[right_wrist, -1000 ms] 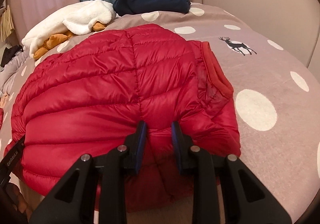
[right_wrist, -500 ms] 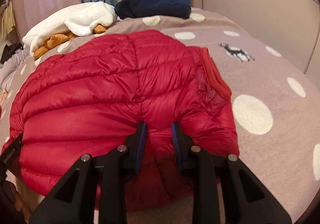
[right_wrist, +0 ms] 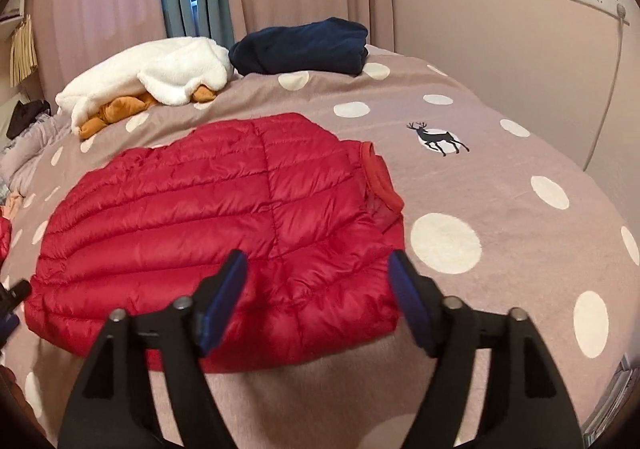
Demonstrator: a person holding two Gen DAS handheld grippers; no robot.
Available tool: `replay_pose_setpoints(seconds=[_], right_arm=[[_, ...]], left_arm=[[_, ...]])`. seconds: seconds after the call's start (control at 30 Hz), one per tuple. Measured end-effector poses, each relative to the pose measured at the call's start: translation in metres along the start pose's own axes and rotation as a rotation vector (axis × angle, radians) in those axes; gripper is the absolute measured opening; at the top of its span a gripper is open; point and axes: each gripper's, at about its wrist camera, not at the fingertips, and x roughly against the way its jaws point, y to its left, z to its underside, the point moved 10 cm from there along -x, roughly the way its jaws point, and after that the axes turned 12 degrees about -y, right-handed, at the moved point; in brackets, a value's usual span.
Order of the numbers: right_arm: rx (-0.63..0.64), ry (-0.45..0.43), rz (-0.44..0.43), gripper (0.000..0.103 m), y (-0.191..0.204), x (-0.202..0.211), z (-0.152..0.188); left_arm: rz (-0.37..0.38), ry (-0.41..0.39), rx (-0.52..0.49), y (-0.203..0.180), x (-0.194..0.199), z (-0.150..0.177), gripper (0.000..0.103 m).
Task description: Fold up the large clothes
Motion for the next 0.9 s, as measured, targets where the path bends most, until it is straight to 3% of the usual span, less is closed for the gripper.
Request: replay_pose_setpoints(seconds=[0.1, 0.23, 0.33, 0.37, 0.43, 0.57, 0.63, 0.67, 0.7, 0.8, 0.9], right_arm=[[-0.015, -0.013, 0.007, 0.086, -0.004, 0.007, -0.001], [-0.016, -0.005, 0.009, 0.087, -0.007, 0.008, 0.002], [-0.022, 0.014, 0.015, 0.087, -0.011, 0.004, 0.007], [-0.029, 0.021, 0.014, 0.087, -0.013, 0.002, 0.009], [-0.047, 0.033, 0.010, 0.087, -0.014, -0.001, 0.013], [-0.047, 0.063, 0.014, 0.087, -0.017, -0.012, 0.021], [-0.035, 0.081, 0.018, 0.087, -0.018, -0.019, 0.027], [-0.030, 0.091, 0.022, 0.087, -0.019, -0.021, 0.030], [-0.030, 0.109, 0.028, 0.086, -0.021, -0.025, 0.036], [-0.101, 0.138, -0.005, 0.085, -0.026, -0.034, 0.048], [-0.138, 0.159, -0.029, 0.082, -0.029, -0.040, 0.055]], left_arm=[[0.069, 0.147, 0.134, 0.009, -0.014, 0.025, 0.091], [0.144, 0.139, 0.123, -0.003, -0.013, 0.031, 0.099], [0.324, 0.237, 0.138, -0.036, -0.014, 0.045, 0.099], [0.409, 0.291, 0.175, -0.051, -0.016, 0.051, 0.099], [0.488, 0.331, 0.253, -0.064, -0.022, 0.052, 0.099], [0.498, 0.284, 0.378, -0.068, -0.040, 0.039, 0.099], [0.487, 0.276, 0.373, -0.070, -0.049, 0.034, 0.096], [0.453, 0.261, 0.343, -0.072, -0.055, 0.032, 0.090], [0.419, 0.247, 0.314, -0.071, -0.058, 0.031, 0.074], [0.362, 0.174, 0.226, -0.072, -0.065, 0.029, 0.063], [0.309, 0.105, 0.114, -0.074, -0.064, 0.029, 0.058]])
